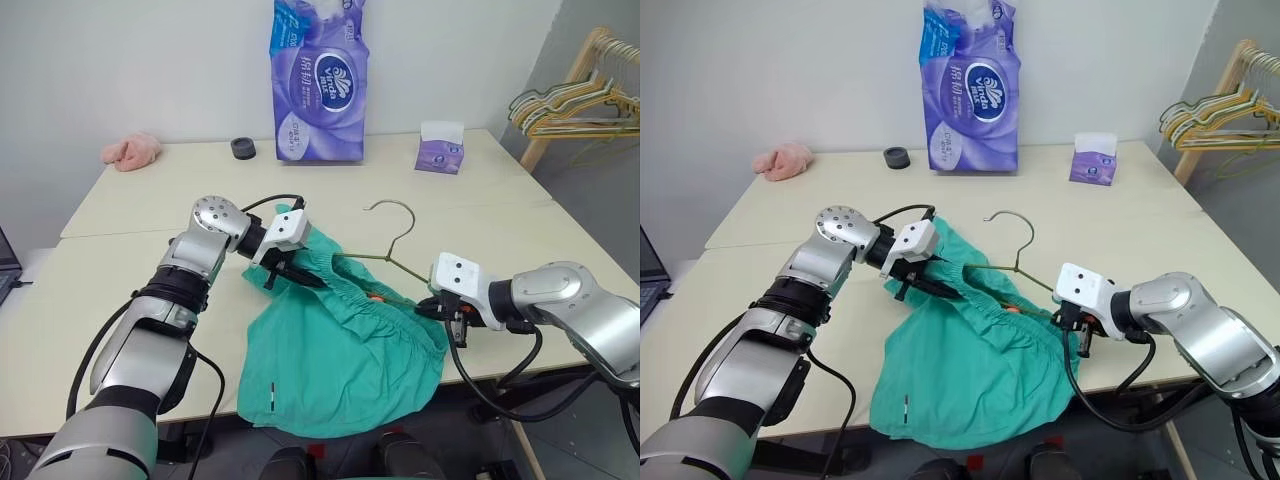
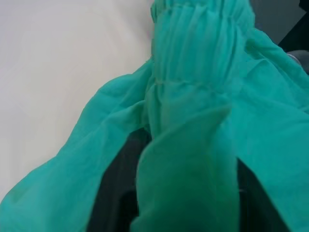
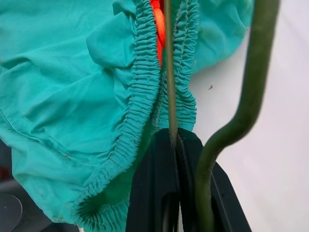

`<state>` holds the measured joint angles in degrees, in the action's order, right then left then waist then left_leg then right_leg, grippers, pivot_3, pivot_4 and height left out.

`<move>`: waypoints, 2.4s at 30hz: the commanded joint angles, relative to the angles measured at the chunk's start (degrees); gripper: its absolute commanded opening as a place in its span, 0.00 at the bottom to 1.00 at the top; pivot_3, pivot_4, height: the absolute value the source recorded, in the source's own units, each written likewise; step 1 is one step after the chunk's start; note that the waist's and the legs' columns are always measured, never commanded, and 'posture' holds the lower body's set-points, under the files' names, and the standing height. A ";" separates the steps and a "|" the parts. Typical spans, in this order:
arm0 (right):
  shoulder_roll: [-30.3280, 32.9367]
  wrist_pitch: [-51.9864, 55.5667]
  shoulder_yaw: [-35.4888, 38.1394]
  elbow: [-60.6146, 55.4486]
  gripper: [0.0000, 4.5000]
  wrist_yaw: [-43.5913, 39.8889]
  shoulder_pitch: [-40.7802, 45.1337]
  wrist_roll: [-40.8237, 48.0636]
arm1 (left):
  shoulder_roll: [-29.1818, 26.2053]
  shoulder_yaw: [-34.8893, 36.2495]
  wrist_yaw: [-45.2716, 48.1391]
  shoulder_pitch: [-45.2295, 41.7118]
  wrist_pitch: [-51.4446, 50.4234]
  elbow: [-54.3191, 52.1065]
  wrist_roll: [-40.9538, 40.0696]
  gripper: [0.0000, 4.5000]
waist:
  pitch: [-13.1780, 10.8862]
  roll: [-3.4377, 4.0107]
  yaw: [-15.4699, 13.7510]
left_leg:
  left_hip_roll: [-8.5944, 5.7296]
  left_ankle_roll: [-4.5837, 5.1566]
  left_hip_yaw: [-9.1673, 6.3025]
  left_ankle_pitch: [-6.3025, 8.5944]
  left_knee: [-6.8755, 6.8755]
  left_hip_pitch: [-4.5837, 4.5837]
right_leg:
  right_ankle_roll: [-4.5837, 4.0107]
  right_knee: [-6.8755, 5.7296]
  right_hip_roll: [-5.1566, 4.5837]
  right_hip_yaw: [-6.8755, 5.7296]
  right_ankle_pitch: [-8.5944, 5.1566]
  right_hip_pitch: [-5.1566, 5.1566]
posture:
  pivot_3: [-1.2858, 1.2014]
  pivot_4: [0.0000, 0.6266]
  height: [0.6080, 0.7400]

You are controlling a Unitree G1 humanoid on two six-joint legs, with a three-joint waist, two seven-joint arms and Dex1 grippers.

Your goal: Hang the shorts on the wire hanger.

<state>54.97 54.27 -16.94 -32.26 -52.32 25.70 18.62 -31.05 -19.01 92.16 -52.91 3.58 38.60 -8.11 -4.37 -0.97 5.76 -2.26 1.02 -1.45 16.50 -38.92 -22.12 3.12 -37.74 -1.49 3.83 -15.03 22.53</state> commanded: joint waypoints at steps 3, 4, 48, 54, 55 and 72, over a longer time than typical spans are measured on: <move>0.11 -5.11 0.30 -3.20 0.00 -2.57 1.46 -0.58 | -0.31 -0.98 0.34 0.92 -1.86 -4.35 -2.97 0.02 | 0.00 0.00 0.35 | 0.00 0.00 0.00 0.00 0.00 -0.01 | 0.00 -0.01 0.00 0.01 0.00 0.02 | 0.44 0.07 1.00; 0.39 -5.99 0.03 -3.27 0.00 -2.98 1.46 -1.13 | -0.50 -1.25 0.34 1.11 -2.02 -4.75 -3.16 0.02 | 0.00 0.00 0.44 | 0.00 0.00 0.00 0.00 0.00 -0.01 | 0.00 -0.02 0.00 0.01 0.00 0.03 | 0.44 0.07 1.00; -26.59 -2.16 28.46 -11.18 0.85 20.50 -46.78 11.59 | -1.41 1.66 0.22 4.77 -2.70 -9.33 -2.11 0.01 | 0.18 -0.48 0.37 | 0.07 0.00 0.02 0.00 -0.01 0.22 | 0.02 -0.01 0.11 0.08 -0.04 -0.23 | 0.44 0.10 1.00; -28.92 -1.44 25.93 -8.30 0.71 24.10 -43.13 14.01 | -1.48 1.92 0.02 5.24 -3.05 -9.97 -2.11 0.01 | 0.13 -1.38 0.72 | 0.13 -0.01 -0.07 0.01 0.07 0.18 | 0.00 0.09 0.11 -0.04 -0.03 -0.22 | 0.44 0.10 1.00; -28.46 -1.38 25.42 -8.26 0.64 24.14 -43.01 14.06 | -1.49 1.98 -0.02 5.31 -3.12 -10.09 -2.09 0.01 | 0.13 -1.52 0.72 | 0.14 -0.03 -0.09 0.02 0.09 0.17 | 0.00 0.11 0.12 -0.07 -0.03 -0.22 | 0.44 0.10 1.00; -21.57 -4.11 34.89 -1.84 0.00 23.87 -37.89 14.44 | -5.98 0.34 0.34 6.61 -7.24 -15.46 -6.48 0.01 | -0.14 -0.61 0.39 | 0.07 0.03 -0.08 0.18 0.06 0.03 | 0.02 0.30 0.02 -0.08 0.00 -0.21 | 0.44 0.10 1.00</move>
<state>32.54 50.93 15.12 -34.19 -28.15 -12.42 32.82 -35.86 -18.53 92.14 -46.04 -3.30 25.35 -12.91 -4.51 -1.58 6.15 -2.19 1.05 -1.54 16.68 -38.87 -22.08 3.14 -37.52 -1.47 3.74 -15.05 22.33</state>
